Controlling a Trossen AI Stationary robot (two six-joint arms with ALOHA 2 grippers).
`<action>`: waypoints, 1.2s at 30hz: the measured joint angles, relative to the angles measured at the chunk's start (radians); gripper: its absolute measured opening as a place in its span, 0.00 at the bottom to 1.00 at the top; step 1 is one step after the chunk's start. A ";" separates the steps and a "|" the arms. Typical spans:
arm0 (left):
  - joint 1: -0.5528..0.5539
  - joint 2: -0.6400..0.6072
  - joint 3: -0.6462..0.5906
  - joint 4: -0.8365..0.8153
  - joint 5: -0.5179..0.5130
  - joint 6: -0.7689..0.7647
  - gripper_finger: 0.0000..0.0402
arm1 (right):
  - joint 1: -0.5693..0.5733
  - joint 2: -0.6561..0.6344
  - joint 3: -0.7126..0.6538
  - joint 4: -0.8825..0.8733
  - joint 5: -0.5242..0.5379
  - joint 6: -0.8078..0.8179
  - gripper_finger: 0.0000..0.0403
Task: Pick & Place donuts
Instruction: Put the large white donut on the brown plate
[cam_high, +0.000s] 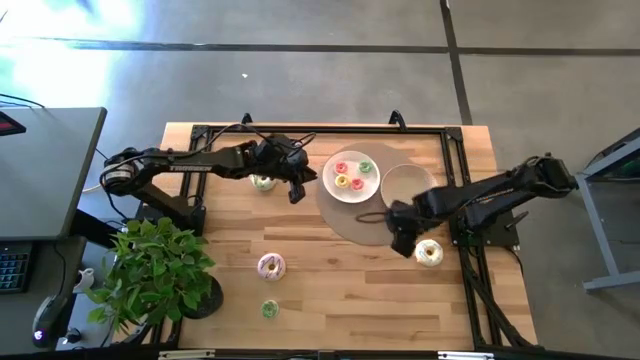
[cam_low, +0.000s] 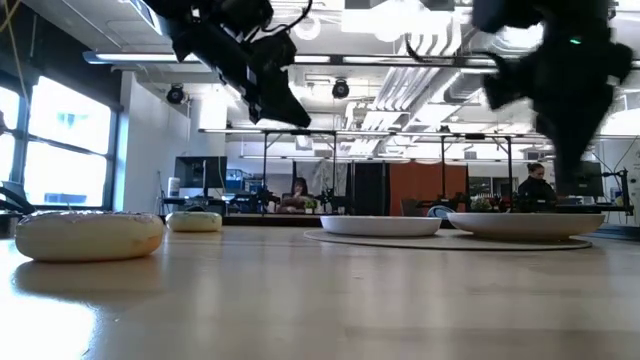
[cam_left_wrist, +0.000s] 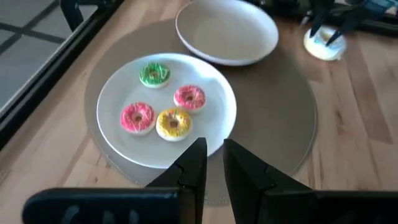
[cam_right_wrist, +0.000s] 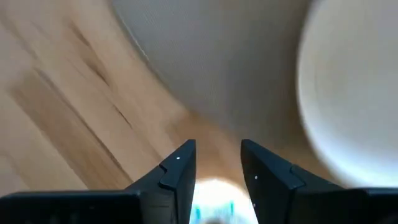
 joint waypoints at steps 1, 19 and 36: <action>0.000 0.002 0.000 -0.006 0.000 0.000 0.13 | 0.014 -0.001 -0.019 -0.022 -0.016 0.042 0.31; 0.000 -0.041 0.000 -0.094 -0.006 -0.001 0.13 | 0.074 -0.003 -0.240 0.058 -0.190 0.138 0.26; 0.000 -0.299 -0.001 -0.346 -0.012 -0.015 0.13 | 0.081 -0.006 -0.118 0.429 -0.006 0.022 0.02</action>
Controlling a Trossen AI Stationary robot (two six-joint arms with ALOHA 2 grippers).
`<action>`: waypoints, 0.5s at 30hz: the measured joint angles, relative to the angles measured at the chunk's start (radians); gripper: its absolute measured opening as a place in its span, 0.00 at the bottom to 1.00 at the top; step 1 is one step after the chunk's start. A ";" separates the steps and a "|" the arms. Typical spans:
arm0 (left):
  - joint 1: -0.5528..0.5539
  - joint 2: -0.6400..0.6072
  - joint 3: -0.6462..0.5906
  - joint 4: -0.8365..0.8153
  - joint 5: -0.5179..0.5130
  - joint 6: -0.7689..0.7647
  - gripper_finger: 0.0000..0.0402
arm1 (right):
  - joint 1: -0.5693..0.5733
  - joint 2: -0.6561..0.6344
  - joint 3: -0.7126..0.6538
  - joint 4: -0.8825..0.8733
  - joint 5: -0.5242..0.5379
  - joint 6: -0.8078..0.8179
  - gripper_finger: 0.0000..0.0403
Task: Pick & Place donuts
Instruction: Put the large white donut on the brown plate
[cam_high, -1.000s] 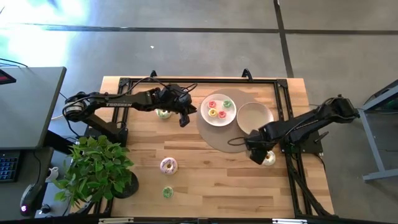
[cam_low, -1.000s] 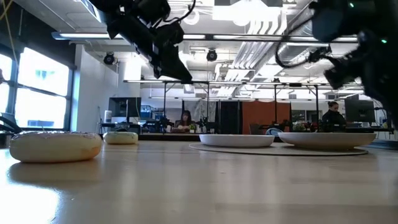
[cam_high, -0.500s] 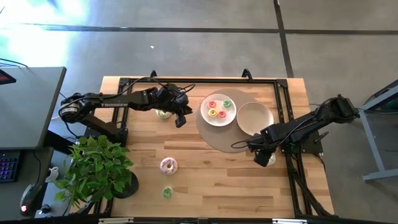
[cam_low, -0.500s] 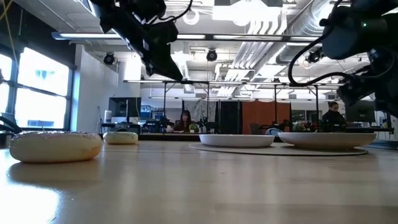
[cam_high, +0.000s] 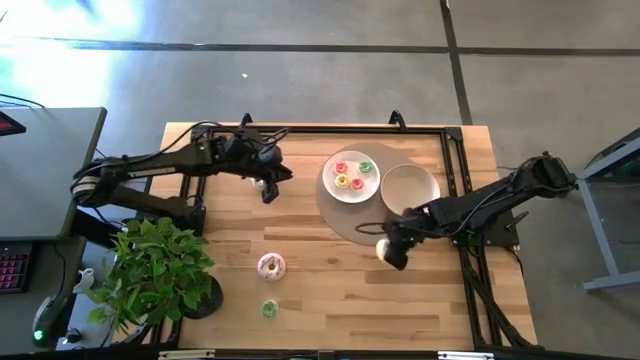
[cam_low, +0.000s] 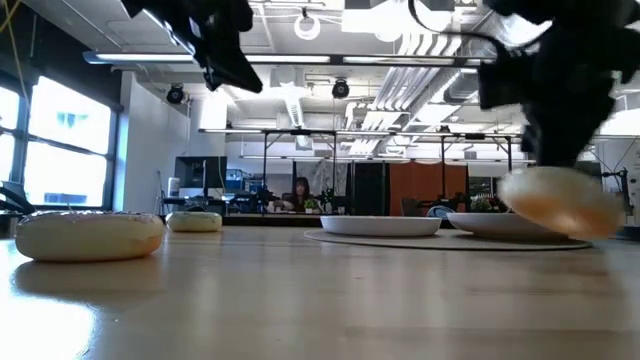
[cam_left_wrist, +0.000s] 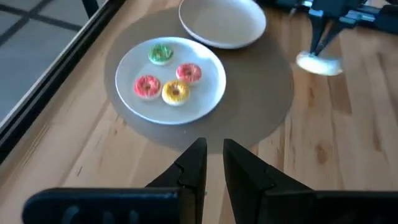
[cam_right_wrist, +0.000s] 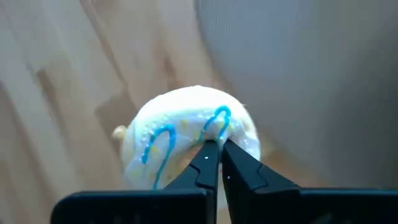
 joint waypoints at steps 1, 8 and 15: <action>0.000 -0.010 0.000 -0.004 -0.003 0.000 0.13 | -0.005 0.000 0.021 0.028 0.028 -0.029 0.03; 0.000 -0.039 0.000 -0.069 0.028 0.002 0.13 | -0.078 0.000 0.175 0.002 0.347 -0.222 0.01; -0.015 -0.038 0.000 -0.186 0.236 0.000 0.13 | -0.251 -0.002 0.257 -0.332 0.541 -0.159 0.01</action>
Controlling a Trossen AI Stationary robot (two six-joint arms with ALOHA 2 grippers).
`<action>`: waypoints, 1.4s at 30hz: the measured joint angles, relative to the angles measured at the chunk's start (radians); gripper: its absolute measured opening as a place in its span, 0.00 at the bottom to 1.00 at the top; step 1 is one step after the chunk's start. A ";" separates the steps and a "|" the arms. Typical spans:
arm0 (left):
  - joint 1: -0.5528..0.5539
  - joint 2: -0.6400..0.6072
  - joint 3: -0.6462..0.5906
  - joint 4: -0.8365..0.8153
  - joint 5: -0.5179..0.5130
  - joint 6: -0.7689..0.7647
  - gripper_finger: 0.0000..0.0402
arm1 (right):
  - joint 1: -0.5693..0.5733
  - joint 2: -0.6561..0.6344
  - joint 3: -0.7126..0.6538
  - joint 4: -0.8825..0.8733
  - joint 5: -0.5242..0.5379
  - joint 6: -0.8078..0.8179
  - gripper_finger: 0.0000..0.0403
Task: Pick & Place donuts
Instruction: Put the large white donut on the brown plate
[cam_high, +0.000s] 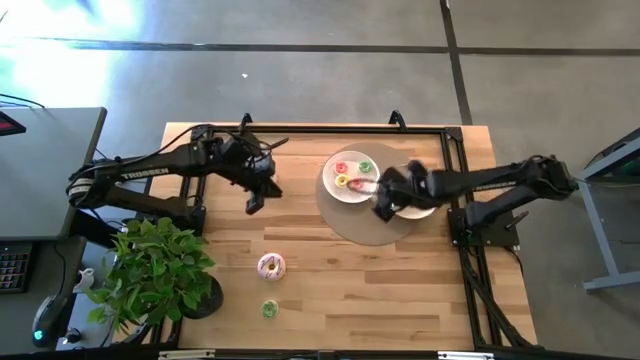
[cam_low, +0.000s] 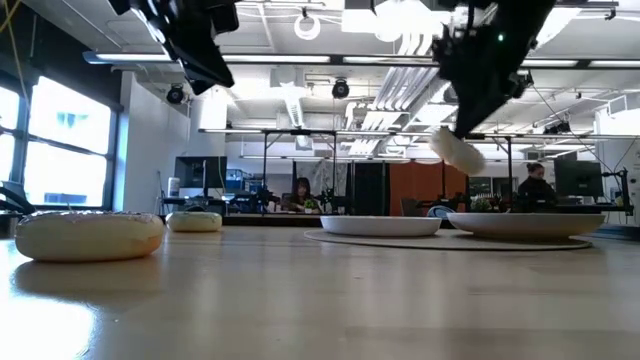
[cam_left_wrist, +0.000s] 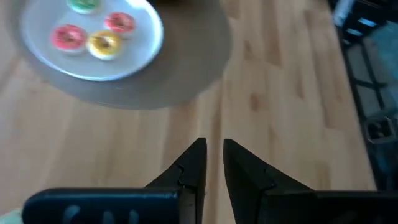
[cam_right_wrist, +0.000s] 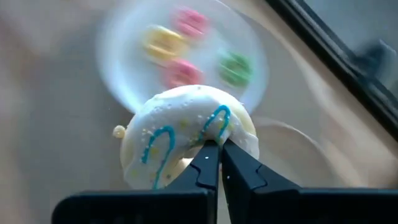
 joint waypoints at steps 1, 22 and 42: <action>-0.010 0.000 0.000 -0.004 0.008 0.000 0.13 | -0.032 0.000 0.003 -0.053 0.000 0.010 0.01; -0.236 0.001 0.000 -0.072 -0.166 -0.145 0.13 | -0.446 0.008 -0.204 -0.006 -0.233 -0.066 0.01; -0.234 0.239 -0.050 -0.151 -0.397 -0.087 0.13 | -0.444 0.005 -0.259 0.030 -0.303 -0.158 0.34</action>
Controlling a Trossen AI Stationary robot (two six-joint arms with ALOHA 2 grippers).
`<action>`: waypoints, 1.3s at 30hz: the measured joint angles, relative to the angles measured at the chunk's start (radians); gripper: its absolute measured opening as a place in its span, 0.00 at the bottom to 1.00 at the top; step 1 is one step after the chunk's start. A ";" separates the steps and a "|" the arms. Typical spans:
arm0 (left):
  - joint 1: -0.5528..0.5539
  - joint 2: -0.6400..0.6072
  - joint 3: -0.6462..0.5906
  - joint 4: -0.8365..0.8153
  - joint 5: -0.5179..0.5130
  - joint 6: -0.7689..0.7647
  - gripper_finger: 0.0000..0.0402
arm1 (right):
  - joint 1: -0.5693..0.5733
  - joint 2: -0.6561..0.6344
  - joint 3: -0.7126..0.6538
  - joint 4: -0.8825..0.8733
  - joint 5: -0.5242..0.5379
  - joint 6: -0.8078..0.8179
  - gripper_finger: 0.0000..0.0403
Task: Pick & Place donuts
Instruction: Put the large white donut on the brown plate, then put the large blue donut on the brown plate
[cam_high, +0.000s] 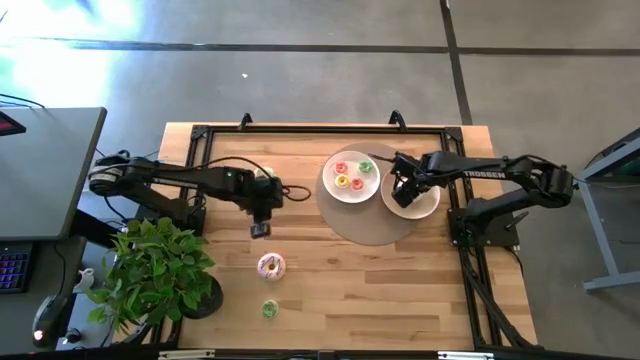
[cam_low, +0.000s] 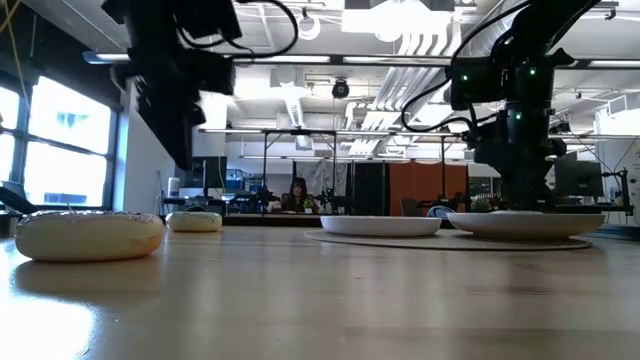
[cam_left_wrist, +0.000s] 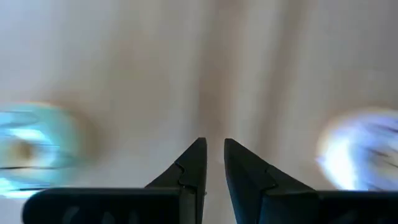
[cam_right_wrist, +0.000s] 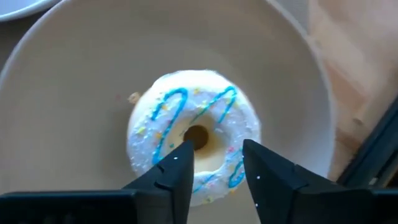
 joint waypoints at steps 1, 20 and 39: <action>0.000 0.017 0.000 0.010 -0.070 0.000 0.13 | 0.000 0.000 0.000 0.000 -0.014 0.000 0.35; 0.276 0.240 0.001 0.113 -0.270 0.052 0.47 | 0.000 0.000 0.060 0.152 -0.149 -0.040 0.40; 0.304 0.289 0.084 0.131 -0.100 0.079 0.04 | 0.034 -0.001 0.175 0.304 -0.068 -0.207 0.38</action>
